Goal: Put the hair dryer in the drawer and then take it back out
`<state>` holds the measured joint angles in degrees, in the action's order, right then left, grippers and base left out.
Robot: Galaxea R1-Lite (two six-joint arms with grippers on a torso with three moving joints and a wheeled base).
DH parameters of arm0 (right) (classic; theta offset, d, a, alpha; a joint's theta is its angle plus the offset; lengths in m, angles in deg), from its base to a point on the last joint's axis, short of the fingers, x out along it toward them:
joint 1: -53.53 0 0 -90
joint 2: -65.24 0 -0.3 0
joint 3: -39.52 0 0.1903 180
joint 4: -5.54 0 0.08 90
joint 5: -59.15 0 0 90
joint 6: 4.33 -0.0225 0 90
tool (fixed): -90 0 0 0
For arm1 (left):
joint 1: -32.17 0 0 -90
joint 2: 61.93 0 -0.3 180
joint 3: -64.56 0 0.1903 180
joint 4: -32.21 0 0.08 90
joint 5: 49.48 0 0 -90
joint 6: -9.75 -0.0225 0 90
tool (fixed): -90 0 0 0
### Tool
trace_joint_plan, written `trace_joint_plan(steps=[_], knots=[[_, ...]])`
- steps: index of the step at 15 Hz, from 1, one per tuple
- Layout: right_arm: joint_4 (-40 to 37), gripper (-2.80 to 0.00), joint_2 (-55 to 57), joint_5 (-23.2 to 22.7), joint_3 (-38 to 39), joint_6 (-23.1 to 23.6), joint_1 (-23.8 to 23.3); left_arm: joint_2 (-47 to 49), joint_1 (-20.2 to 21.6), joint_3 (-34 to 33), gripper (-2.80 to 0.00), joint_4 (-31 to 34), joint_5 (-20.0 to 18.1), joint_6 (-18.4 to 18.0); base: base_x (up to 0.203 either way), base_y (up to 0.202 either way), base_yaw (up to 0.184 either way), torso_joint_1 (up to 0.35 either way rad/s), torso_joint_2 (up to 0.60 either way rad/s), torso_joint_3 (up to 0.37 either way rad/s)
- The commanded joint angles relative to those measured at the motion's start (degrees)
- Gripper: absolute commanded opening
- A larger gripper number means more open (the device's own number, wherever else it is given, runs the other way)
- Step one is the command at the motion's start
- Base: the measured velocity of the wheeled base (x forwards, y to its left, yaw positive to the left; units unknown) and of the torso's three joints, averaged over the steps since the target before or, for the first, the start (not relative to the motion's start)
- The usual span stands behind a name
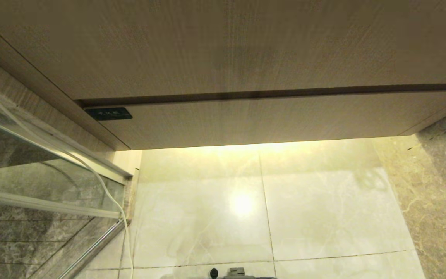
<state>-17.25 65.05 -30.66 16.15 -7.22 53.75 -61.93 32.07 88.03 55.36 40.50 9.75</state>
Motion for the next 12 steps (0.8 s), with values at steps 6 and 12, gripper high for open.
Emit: trace_joint_plan(steps=[6, 12], knots=[[0.04, -2.8, 0.18, -0.01, 0.0, 0.08, -0.04, 0.09, 0.01, -0.01, -2.8, -0.04, 0.02, 0.0, 0.0, 0.0, 0.0, 0.0, 0.0, 0.0], [-0.04, -2.8, 0.18, -0.08, 0.0, 0.08, 0.02, 0.09, 0.01, -0.01, -2.8, -0.04, 0.02, 0.0, 0.0, 0.0, 0.0, 0.0, 0.0, 0.0]])
